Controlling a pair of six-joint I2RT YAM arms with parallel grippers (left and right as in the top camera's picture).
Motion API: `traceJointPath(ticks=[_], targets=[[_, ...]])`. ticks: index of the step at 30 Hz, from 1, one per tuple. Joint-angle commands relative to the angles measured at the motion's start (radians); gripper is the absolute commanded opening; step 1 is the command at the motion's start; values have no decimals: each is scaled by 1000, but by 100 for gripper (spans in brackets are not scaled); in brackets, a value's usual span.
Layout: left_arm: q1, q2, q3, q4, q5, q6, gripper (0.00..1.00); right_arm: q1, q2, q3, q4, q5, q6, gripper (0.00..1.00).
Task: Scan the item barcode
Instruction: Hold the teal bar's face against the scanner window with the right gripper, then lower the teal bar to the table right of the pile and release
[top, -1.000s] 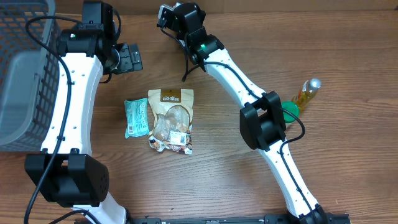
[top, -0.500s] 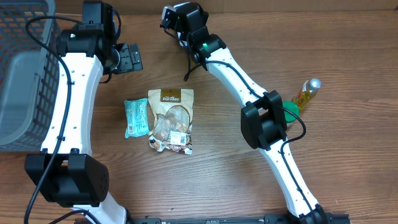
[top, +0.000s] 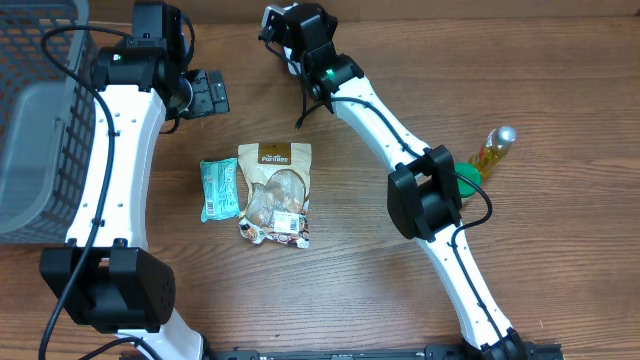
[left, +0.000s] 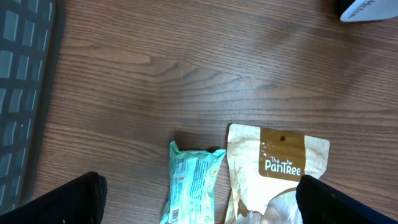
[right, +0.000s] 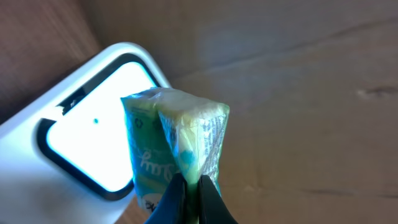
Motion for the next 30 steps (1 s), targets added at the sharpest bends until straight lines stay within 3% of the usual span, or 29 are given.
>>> traceJointPath(ticks=[1,7,11,18,24,30], targets=[[-6,-8,12,0,3,-3,100,-4,-67,0,13,45,87,4],[-6,-8,12,0,3,-3,100,5,-175,0,-29,45,216,4],[-6,-8,12,0,3,-3,99,5,-258,0,-142,46,360,4],[-6,-8,12,0,3,-3,100,13,-384,0,-605,1,830,4],[-6,-8,12,0,2,-3,100,-10,-383,-15,-1027,-262,993,4],[-6,-8,12,0,2,-3,100,-26,-383,-80,-1253,-359,1166,4]])
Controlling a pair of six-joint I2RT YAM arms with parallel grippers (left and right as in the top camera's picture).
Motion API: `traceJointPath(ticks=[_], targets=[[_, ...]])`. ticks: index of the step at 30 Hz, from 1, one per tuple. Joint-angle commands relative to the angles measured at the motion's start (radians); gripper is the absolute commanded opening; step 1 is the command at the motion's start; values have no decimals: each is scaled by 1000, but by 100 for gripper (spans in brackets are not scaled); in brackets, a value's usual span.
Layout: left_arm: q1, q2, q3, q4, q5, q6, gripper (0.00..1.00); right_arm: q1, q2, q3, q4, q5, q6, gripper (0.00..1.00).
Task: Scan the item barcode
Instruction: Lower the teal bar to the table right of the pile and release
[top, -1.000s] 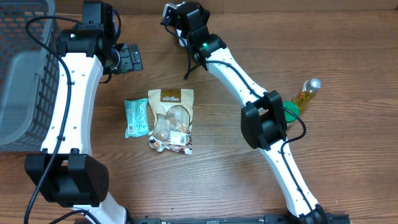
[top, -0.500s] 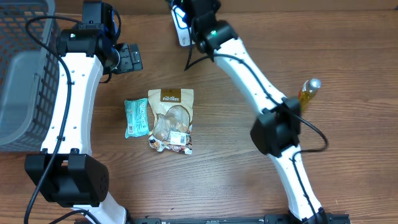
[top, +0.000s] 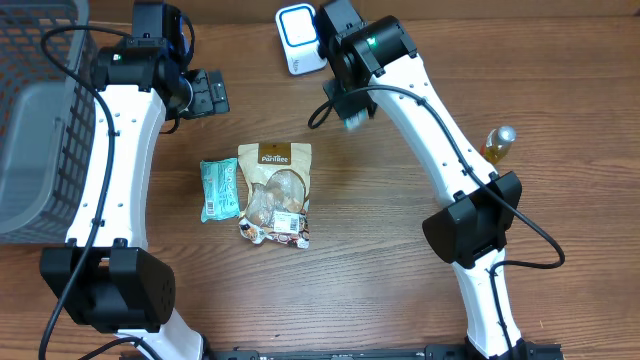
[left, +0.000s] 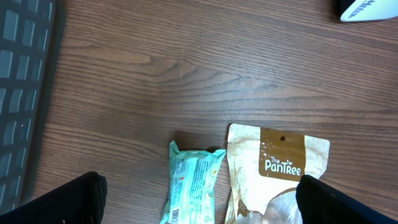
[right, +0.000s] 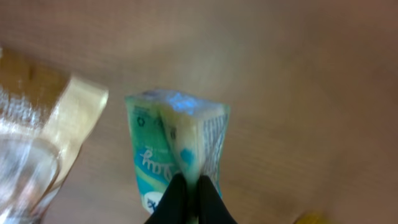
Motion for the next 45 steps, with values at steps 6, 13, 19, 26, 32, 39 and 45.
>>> traceJointPath(ticks=[6,13,19,26,32,39,45], targets=[[-6,-8,12,0,3,-3,99,-18,5,-114,-117,-93,428,4],[-6,-8,12,0,3,-3,100,-18,5,-269,-93,-92,513,4],[-6,-8,12,0,2,-3,99,-19,5,-402,-48,-51,513,8],[-6,-8,12,0,3,-3,100,-19,5,-467,22,-12,513,36],[-6,-8,12,0,3,-3,99,-14,5,-467,102,-51,513,32],[-6,-8,12,0,3,-3,100,8,5,-473,110,-156,513,4],[-6,-8,12,0,3,-3,100,11,5,-527,143,-157,513,4]])
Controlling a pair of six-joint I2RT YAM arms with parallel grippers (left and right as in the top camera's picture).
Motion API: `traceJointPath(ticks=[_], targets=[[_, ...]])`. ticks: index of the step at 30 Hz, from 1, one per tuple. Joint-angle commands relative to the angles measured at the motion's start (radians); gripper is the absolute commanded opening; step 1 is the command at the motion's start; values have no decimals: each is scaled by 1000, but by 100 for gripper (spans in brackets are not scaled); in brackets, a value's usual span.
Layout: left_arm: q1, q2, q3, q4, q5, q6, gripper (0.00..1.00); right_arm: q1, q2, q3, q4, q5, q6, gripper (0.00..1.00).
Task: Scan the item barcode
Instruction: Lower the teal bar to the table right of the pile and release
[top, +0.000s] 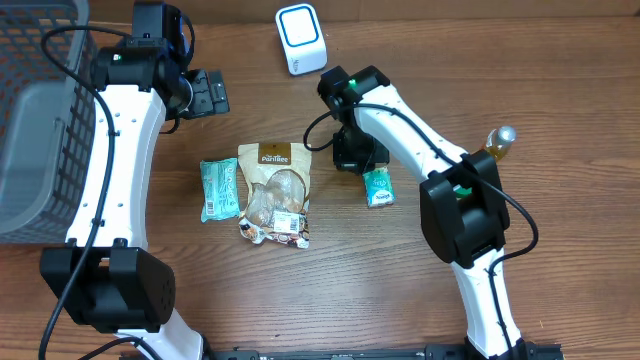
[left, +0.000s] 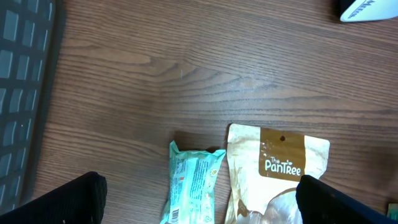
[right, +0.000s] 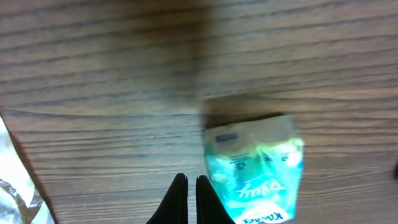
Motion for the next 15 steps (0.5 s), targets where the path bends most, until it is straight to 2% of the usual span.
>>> traceJointPath(ticks=[1,7,15], targets=[[-6,-8,12,0,2,-3,100,3,-2,-50,29,-14,1,4],[-6,-8,12,0,3,-3,100,0,-2,-118,73,20,0,4],[-6,-8,12,0,2,-3,99,-37,-2,-119,-16,101,-3,8]])
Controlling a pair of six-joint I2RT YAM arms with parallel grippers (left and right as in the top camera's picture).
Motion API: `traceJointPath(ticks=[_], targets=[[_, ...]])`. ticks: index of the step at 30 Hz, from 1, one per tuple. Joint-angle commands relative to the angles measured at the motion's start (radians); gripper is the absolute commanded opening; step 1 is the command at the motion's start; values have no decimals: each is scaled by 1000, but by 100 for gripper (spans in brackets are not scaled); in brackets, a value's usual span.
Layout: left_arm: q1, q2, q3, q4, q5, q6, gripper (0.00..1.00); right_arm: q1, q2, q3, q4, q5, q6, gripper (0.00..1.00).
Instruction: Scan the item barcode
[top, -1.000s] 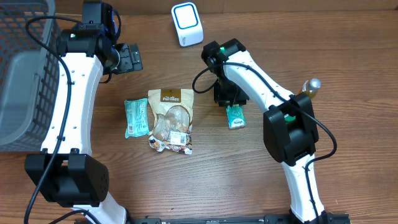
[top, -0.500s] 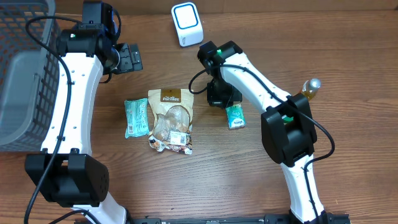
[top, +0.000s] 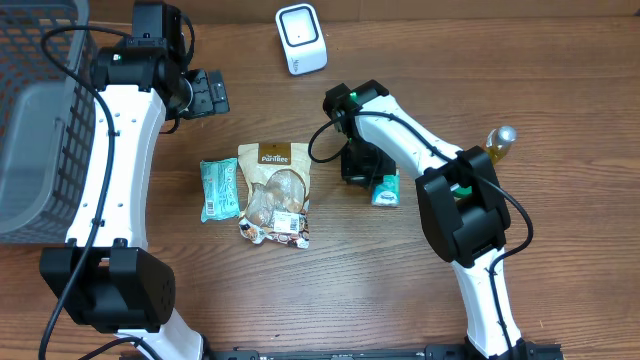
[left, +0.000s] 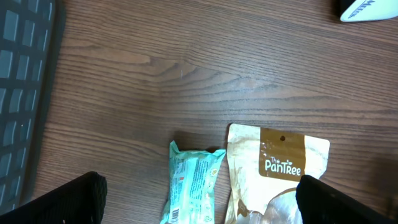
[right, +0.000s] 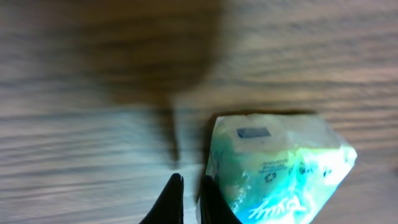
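The white barcode scanner (top: 301, 38) stands at the table's far edge, its corner in the left wrist view (left: 367, 7). A teal tissue pack (top: 383, 188) lies flat on the wood, right of centre. My right gripper (top: 358, 165) hangs just left of it. In the right wrist view, blurred, the fingers (right: 188, 199) stand a narrow gap apart with nothing between them, and the pack (right: 280, 165) lies at their right side. My left gripper (left: 199, 199) is wide open above the table, holding nothing.
A teal snack packet (top: 219, 188) and a PanTree bag (top: 275, 190) lie side by side at the centre left. A grey wire basket (top: 35, 120) fills the far left. A yellow bottle (top: 495, 148) stands at the right.
My right gripper has shifted a little right and toward the near side, closer to the tissue pack's left edge, and its fingers stand slightly wider apart. The pack and the left arm have not moved.
My right gripper held the tissue pack up against the lit scanner window. A second later it carried the pack away from the scanner, over the table's middle. Then the pack lay on the wood, let go, right of the PanTree bag, where it stays now.
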Motion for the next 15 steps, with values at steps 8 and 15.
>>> traceJointPath(ticks=[8,15], targets=[[-6,-8,12,0,3,-3,99,-106,-2,-3,-87,150,-1,9],[-6,-8,12,0,3,-3,100,-159,-2,-3,-70,91,58,14]])
